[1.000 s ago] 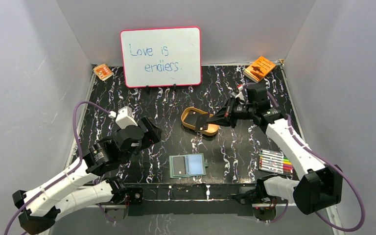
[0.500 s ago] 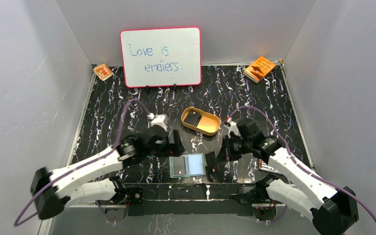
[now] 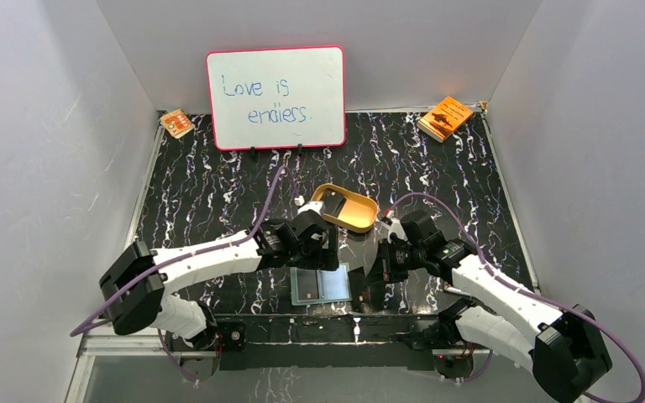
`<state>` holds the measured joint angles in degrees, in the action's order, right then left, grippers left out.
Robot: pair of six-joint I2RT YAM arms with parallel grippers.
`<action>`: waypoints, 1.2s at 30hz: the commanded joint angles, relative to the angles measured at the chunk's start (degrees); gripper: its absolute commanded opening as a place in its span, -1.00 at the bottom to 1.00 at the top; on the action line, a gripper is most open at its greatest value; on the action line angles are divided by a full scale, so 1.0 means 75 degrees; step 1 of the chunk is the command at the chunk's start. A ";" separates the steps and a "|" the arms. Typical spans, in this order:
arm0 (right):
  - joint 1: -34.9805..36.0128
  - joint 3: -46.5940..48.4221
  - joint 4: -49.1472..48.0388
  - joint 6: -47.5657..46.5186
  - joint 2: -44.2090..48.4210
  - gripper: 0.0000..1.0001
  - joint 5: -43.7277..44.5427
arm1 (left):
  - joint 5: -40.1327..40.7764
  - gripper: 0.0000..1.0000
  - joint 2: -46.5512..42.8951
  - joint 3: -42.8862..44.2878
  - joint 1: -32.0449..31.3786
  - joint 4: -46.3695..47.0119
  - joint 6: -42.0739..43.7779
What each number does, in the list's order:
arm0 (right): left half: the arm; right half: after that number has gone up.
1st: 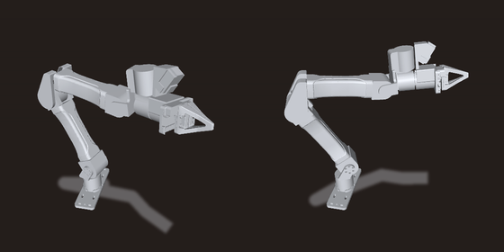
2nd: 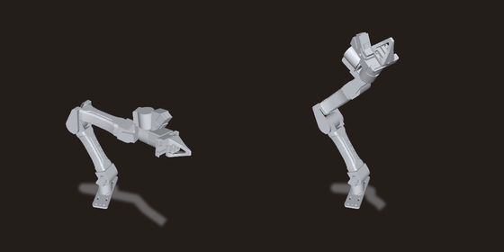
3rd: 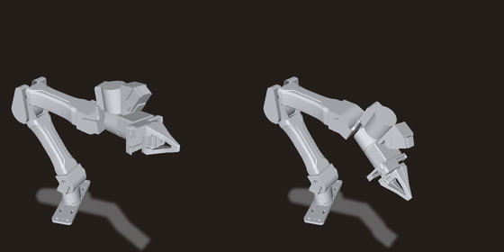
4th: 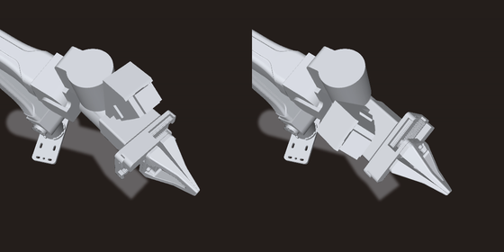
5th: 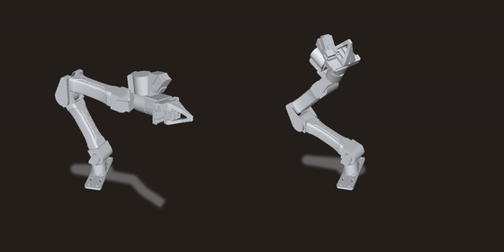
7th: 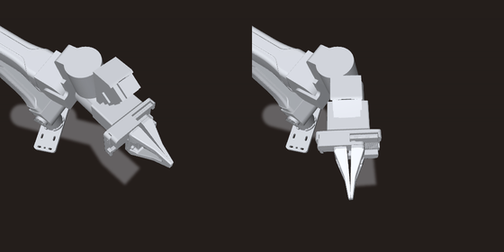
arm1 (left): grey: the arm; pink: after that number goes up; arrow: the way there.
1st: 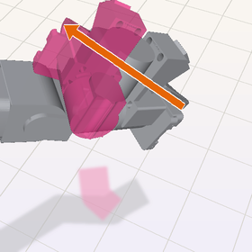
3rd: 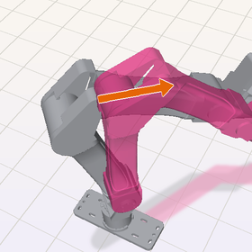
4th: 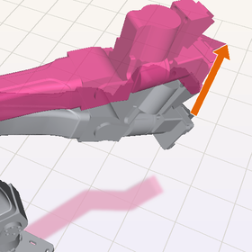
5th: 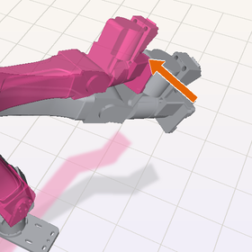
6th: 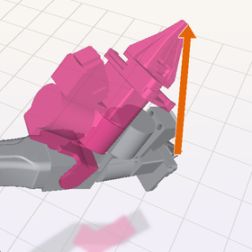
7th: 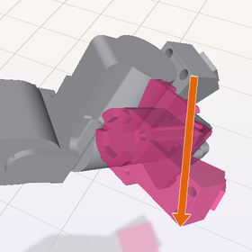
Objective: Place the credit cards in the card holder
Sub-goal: Turn over the card slot in the card holder.
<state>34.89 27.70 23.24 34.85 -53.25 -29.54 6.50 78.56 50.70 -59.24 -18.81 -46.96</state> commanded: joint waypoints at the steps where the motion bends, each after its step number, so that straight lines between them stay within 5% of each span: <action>1: 0.0022 -0.0147 -0.0404 0.0243 -0.0037 -1.00 -0.0030 | -0.0074 0.59 0.0433 0.0292 -0.0028 0.0045 0.0059; 28: 0.0035 -0.0639 0.0053 0.0492 0.0987 -1.00 0.0227 | -0.0500 0.14 0.2124 0.0491 -0.0105 0.0234 0.0170; 36: 0.0043 -0.0479 0.0018 0.0222 0.0729 -1.00 0.0016 | -0.0279 -0.13 0.2278 0.0172 -0.0117 0.0102 0.0167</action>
<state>34.92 23.33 23.86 38.26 -47.03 -27.83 3.55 94.32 54.08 -59.77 -15.97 -46.09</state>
